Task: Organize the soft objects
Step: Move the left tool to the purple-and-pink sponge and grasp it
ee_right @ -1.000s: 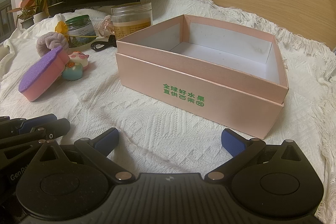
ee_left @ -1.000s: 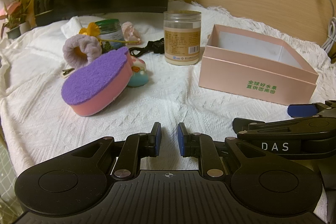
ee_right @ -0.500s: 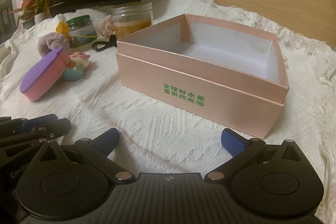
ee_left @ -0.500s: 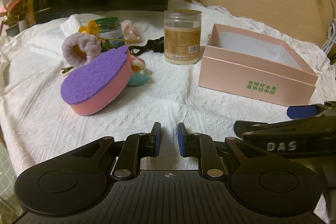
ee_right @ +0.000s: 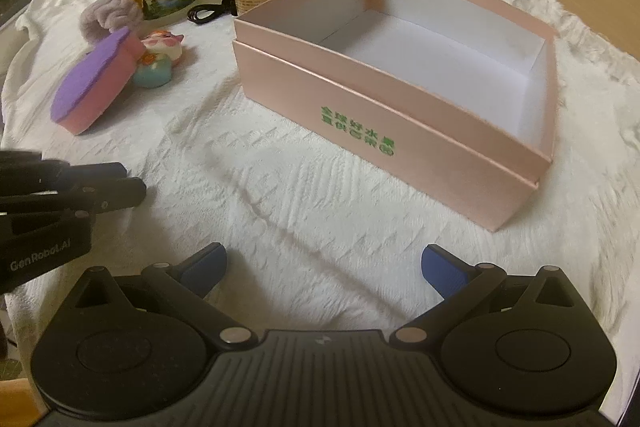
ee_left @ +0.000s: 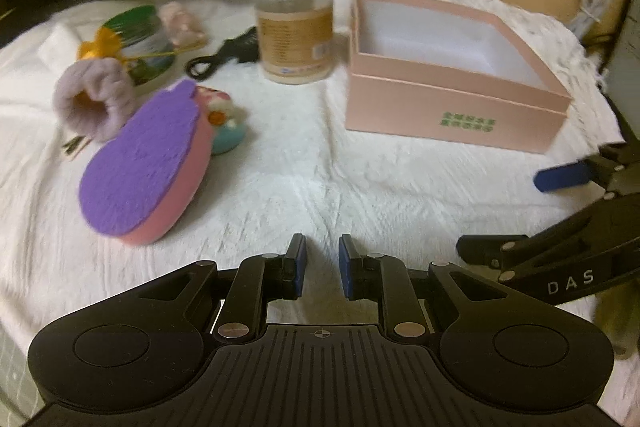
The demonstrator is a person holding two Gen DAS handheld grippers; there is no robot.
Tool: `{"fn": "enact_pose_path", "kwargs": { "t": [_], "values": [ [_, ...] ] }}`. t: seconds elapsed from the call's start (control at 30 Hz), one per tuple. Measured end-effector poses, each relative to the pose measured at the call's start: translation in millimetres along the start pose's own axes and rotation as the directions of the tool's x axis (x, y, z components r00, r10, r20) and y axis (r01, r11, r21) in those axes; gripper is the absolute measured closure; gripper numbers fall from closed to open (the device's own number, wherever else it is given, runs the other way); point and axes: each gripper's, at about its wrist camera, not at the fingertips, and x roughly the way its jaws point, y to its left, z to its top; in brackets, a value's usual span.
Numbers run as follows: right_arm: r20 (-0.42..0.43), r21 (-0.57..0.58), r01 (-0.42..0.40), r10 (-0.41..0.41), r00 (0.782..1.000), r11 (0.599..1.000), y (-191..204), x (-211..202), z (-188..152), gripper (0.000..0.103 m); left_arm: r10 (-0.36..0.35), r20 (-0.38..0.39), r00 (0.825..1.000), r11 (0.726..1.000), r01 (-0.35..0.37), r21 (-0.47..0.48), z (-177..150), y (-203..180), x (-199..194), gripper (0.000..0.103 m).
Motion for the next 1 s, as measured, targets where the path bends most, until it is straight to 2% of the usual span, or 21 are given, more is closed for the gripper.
{"fn": "enact_pose_path", "kwargs": {
  "t": [0.13, 0.2, 0.33, 0.43, 0.5, 0.53, 0.6, 0.67, 0.73, 0.8, 0.87, 1.0],
  "values": [
    [-0.029, 0.006, 0.003, -0.003, 1.000, 1.000, -2.1, 2.0, 6.4, 0.000, -0.095, -0.020, 0.995, 0.995, 0.095, 0.019, 7.1, 15.6, -4.6, 0.082],
    [-0.021, 0.025, 0.028, -0.027, 0.999, 0.999, 0.7, -1.0, 5.7, 0.000, -0.139, 0.027, 0.990, 0.989, 0.138, 0.048, 11.4, 23.4, -19.9, 0.082],
    [0.096, 0.012, 0.074, -0.075, 0.993, 0.997, 17.2, -21.2, 3.2, 0.001, -0.137, 0.169, 0.976, 0.988, 0.123, 0.090, 26.6, 57.8, -53.5, 0.082],
    [0.221, 0.014, 0.116, -0.117, 0.968, 0.993, 30.0, -39.1, 5.4, 0.001, -0.093, 0.238, 0.967, 0.996, 0.091, 0.020, 46.3, 100.7, -56.4, 0.082],
    [0.276, 0.034, 0.140, -0.144, 0.950, 0.990, 35.9, -45.6, 10.2, 0.001, -0.064, 0.223, 0.973, 0.995, 0.078, -0.057, 59.8, 132.2, -46.7, 0.082],
    [0.276, 0.038, 0.138, -0.143, 0.950, 0.990, 37.7, -46.6, 13.7, 0.001, -0.074, 0.208, 0.975, 0.992, 0.095, -0.089, 65.1, 146.6, -40.2, 0.082],
    [0.259, 0.034, 0.121, -0.125, 0.958, 0.992, 41.1, -45.2, 19.1, 0.001, -0.134, 0.182, 0.974, 0.980, 0.157, -0.119, 68.9, 166.0, -28.8, 0.082],
    [0.250, 0.024, 0.116, -0.118, 0.961, 0.993, 46.5, -41.7, 20.7, 0.001, -0.218, 0.154, 0.964, 0.965, 0.237, -0.114, 67.2, 176.1, -19.6, 0.082],
    [0.243, 0.013, 0.129, -0.128, 0.962, 0.992, 51.9, -37.7, 24.2, 0.001, -0.278, 0.103, 0.955, 0.955, 0.286, -0.072, 65.6, 177.2, -12.2, 0.082],
    [0.234, 0.014, 0.135, -0.134, 0.963, 0.991, 54.4, -34.4, 26.6, 0.001, -0.297, 0.068, 0.952, 0.955, 0.296, 0.021, 60.8, 167.1, -11.6, 0.082],
    [0.227, 0.018, 0.135, -0.136, 0.964, 0.991, 56.8, -30.7, 28.2, 0.001, -0.290, 0.073, 0.954, 0.951, 0.278, 0.138, 54.4, 152.6, -13.7, 0.078],
    [0.210, 0.015, 0.141, -0.141, 0.967, 0.990, 62.4, -24.6, 32.5, 0.001, -0.265, 0.068, 0.962, 0.930, 0.236, 0.282, 50.1, 133.4, -15.8, 0.069]
  ]
}}
